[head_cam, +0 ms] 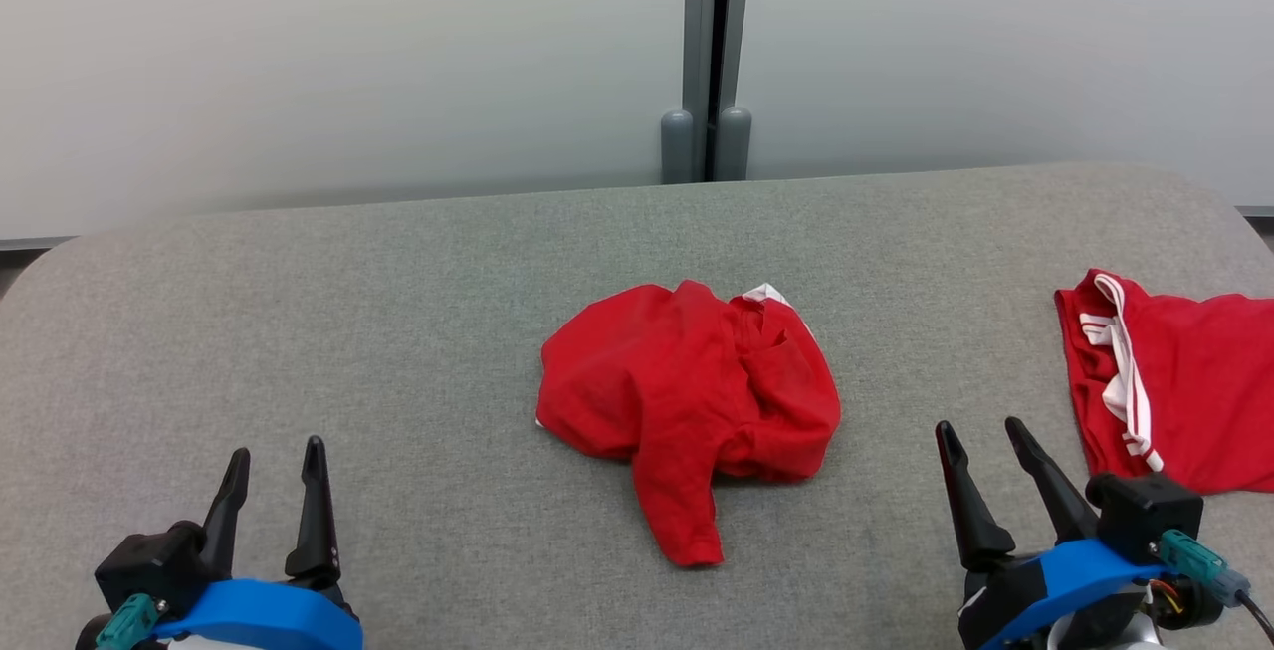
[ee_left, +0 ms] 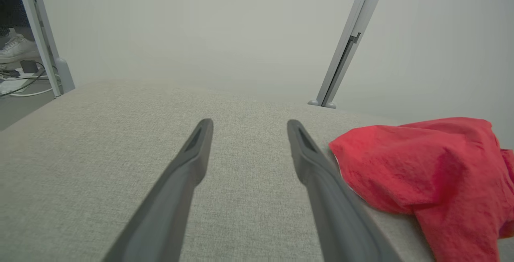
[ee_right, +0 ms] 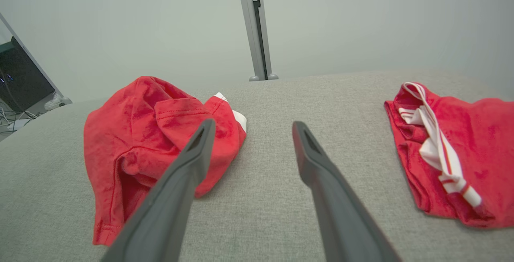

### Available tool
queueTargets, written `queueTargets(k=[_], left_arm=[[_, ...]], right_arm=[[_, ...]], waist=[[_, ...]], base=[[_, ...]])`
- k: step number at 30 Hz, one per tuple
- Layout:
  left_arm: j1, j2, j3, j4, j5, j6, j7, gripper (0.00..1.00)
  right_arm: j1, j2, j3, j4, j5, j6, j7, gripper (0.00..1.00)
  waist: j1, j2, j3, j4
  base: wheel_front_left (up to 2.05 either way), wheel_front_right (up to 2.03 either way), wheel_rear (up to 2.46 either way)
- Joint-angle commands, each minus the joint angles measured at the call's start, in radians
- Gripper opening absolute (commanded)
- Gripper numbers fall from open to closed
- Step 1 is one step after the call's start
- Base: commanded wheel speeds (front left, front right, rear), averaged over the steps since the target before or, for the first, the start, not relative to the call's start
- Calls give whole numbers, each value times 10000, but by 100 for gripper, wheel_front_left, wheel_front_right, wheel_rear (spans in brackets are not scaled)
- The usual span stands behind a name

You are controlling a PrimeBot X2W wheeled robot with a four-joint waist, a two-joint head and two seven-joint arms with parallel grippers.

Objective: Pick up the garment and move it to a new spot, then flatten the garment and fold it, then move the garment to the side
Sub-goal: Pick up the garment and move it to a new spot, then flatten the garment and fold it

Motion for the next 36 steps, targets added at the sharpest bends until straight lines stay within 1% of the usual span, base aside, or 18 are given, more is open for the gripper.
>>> queueTargets(k=[1,19,22,25,28,30,36], left_arm=[[53,45,69,-52,11,45,-37,100],[8,157,-1,-469,155,196,-24,100],[-18,173,-2,-506,184,236,-23,100],[-78,179,-7,-544,179,234,-23,100],[-204,165,-42,-575,195,207,-10,100],[-273,156,-92,-606,227,188,8,100],[-650,112,-315,-575,358,56,115,100]], right_arm=[[95,-3,-21,-31,16,6,1,100],[-11,-2,186,-56,74,6,21,100],[-169,1,694,-87,278,6,79,100],[-307,-1,1606,-11,507,6,269,100],[-534,-15,2473,347,780,6,452,100],[-749,-15,2980,717,1089,6,584,100],[-1686,-15,3803,2267,1803,6,759,100]], waist=[[1,-1,11,7],[1,-1,238,154],[1,-1,266,188],[1,-1,326,241],[1,-1,432,315],[1,-1,514,373],[1,-1,869,737]], base=[[0,0,0],[0,0,0],[0,0,0],[0,0,0],[0,0,0],[0,0,0],[0,0,0]])
